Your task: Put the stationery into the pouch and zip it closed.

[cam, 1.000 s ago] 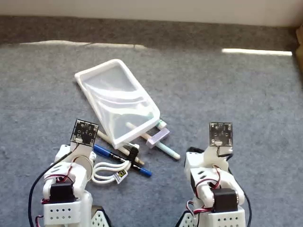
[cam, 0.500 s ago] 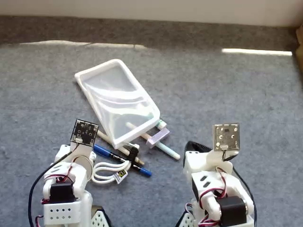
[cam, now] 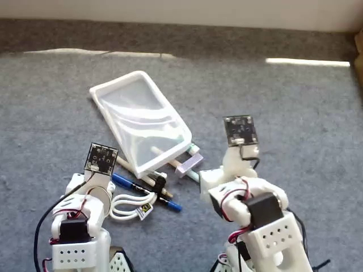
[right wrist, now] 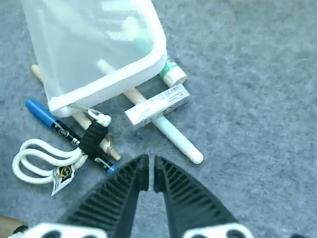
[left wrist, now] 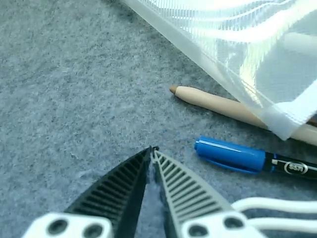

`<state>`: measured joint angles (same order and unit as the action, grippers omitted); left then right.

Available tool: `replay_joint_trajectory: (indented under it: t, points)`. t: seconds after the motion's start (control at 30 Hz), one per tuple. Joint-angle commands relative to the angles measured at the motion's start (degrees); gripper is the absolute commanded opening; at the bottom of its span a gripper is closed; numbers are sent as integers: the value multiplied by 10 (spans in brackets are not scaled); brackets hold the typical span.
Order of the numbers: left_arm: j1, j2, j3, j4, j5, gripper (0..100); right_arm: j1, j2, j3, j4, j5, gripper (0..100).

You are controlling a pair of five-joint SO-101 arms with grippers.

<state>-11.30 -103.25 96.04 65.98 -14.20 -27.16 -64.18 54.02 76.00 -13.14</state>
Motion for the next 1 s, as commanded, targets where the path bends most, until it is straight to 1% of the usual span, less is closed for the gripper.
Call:
replay_joint_trajectory:
  t: [0.0, 0.07, 0.3, 0.43, 0.6, 0.7, 0.97]
  points:
    - [-9, -6, 11, -10, 7, 6, -49, 31, -36, -18, -47, 160]
    - [-9, -6, 11, -10, 7, 6, -74, 48, -36, -36, -68, 194]
    - [-9, -6, 11, -10, 7, 6, -172, 139, -36, -137, -112, 187]
    - [-10, -6, 11, -10, 6, 6, -208, 204, -36, -182, -133, 187]
    - [-10, -6, 11, -10, 6, 6, -231, 260, -36, -232, -161, 187]
    - [-10, -6, 11, -10, 6, 6, -231, 284, -36, -262, -178, 187]
    - [-10, -6, 11, -10, 5, 6, -230, 348, -36, -318, -181, 187]
